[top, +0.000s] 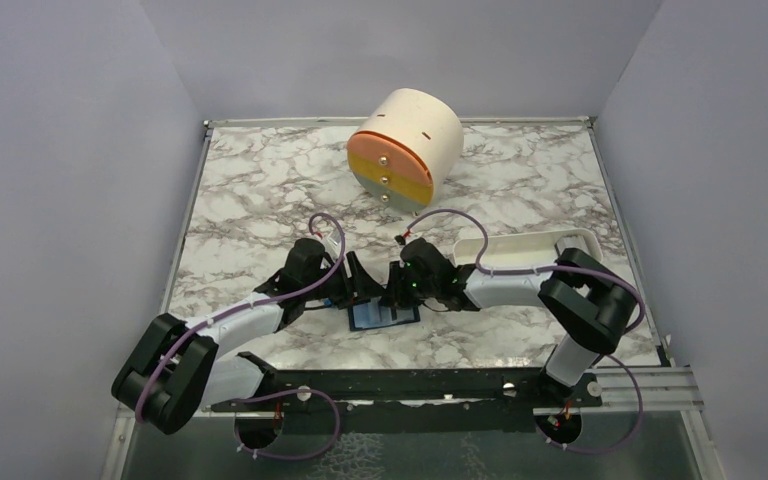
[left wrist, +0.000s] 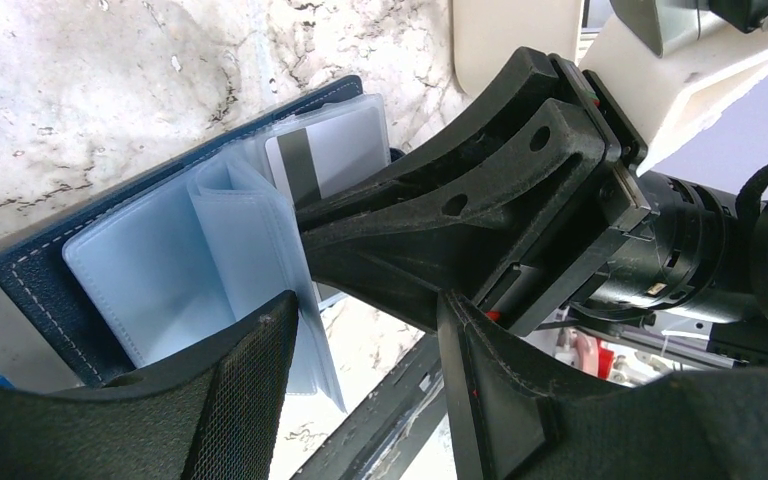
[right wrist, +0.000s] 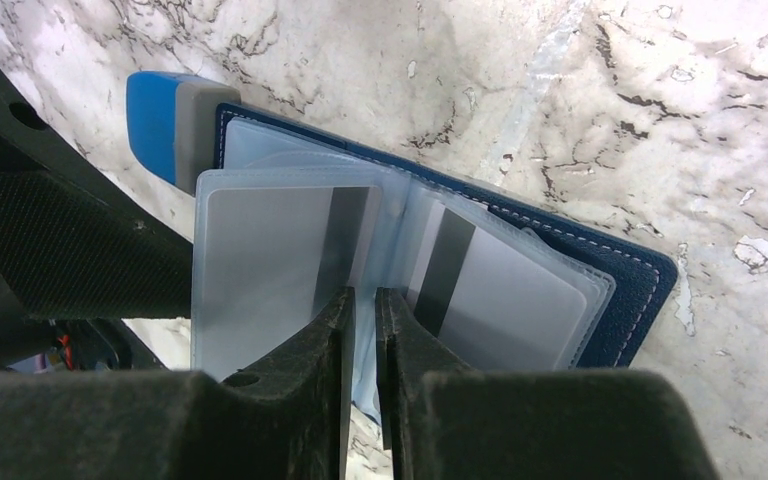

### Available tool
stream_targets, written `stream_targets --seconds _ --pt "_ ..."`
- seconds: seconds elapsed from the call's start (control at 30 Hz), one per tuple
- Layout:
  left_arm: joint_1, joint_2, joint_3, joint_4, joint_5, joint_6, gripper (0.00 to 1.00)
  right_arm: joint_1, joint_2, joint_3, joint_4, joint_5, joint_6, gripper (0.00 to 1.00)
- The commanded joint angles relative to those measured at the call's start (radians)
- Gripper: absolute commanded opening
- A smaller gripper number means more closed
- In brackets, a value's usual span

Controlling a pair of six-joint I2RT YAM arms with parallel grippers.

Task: Put the credit cards into the card holder
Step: Turn over the card slot in the card holder.

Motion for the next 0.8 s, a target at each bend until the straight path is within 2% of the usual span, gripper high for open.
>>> stream_targets --seconds 0.0,0.43,0.77 --pt "-0.009 -0.023 0.008 0.032 0.034 -0.017 0.56 0.007 -0.042 -0.021 0.015 0.025 -0.021 0.16" --pt "-0.035 -0.041 0.028 0.033 0.024 -0.046 0.56 0.006 -0.058 -0.053 0.053 0.022 -0.013 0.25" --pt "-0.075 -0.019 0.031 0.035 -0.025 -0.040 0.56 0.006 -0.058 -0.062 0.066 0.021 -0.018 0.26"
